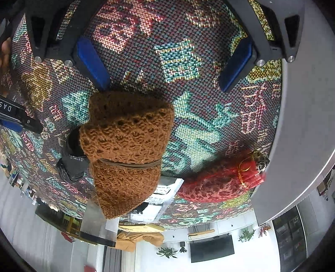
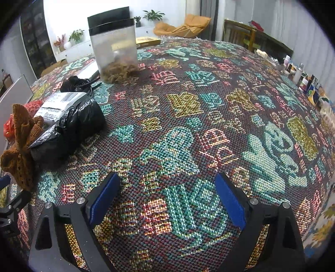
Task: Organize soft objects
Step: 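Bring both open tools back over the patterned cloth, then grasp the black plastic-wrapped roll with the right tool and lift it, then set the black plastic roll back down on the cloth with the right tool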
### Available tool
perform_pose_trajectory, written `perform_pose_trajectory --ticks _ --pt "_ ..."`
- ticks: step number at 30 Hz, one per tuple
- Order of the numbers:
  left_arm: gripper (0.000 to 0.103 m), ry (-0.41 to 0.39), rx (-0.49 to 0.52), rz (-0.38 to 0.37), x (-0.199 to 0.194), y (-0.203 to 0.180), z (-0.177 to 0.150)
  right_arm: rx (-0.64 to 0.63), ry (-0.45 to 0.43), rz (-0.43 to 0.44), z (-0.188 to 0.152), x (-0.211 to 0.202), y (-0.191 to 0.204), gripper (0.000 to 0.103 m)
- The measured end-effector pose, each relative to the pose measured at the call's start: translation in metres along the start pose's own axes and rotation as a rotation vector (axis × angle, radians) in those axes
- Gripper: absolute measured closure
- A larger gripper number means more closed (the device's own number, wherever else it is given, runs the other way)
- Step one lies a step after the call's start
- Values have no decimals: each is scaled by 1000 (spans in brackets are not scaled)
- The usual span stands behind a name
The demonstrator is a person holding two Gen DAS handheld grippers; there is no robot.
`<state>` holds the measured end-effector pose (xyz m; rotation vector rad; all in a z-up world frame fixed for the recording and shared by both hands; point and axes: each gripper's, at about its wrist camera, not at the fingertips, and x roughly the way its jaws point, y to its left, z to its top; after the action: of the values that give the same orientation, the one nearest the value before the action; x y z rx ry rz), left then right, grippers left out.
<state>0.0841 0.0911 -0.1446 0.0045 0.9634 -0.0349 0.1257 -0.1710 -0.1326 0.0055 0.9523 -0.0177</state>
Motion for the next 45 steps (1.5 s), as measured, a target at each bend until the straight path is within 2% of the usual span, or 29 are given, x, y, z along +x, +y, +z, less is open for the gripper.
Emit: perform_pose_trajectory --ticks 10,16,19,21,23,25,28,30,32,33,37,40,41,42,43,45 --pt "0 0 0 -1 -2 1 1 12 2 16 -3 -3 -1 8" --pt "0 -1 0 0 -2 1 1 94 -84 161 -6 -22 -13 10" --pt "0 -1 0 0 -2 1 1 112 -66 367 -2 -21 -7 10" --pt "0 -1 1 -1 -2 1 1 194 24 554 7 -6 -1 10" --pt "0 0 1 -1 -2 1 1 263 92 650 22 9 11 11" --pt "0 0 1 -1 -2 1 1 241 102 631 37 17 27 14" --pt "0 0 1 -1 -1 2 1 130 134 550 55 28 56 20" --pt "0 -1 1 -1 -1 2 0 68 155 511 59 27 63 51" --pt "0 -1 0 -1 -2 2 -1 42 177 539 61 25 57 59" --pt "0 -1 0 -1 -2 2 0 17 168 504 62 20 52 61" --pt "0 -2 -1 0 -2 2 1 -159 104 293 80 7 28 62" --pt "0 -2 0 -1 -2 2 1 -183 74 163 102 12 8 59" --pt "0 -2 0 -1 -2 2 1 -157 62 132 111 17 -4 55" --pt "0 -2 0 -1 -1 2 1 -136 56 120 116 20 -15 40" --pt "0 -2 0 -1 -2 2 1 -113 60 114 122 24 -24 33" --pt "0 -2 0 -1 -1 2 1 -52 72 123 121 27 -37 30"
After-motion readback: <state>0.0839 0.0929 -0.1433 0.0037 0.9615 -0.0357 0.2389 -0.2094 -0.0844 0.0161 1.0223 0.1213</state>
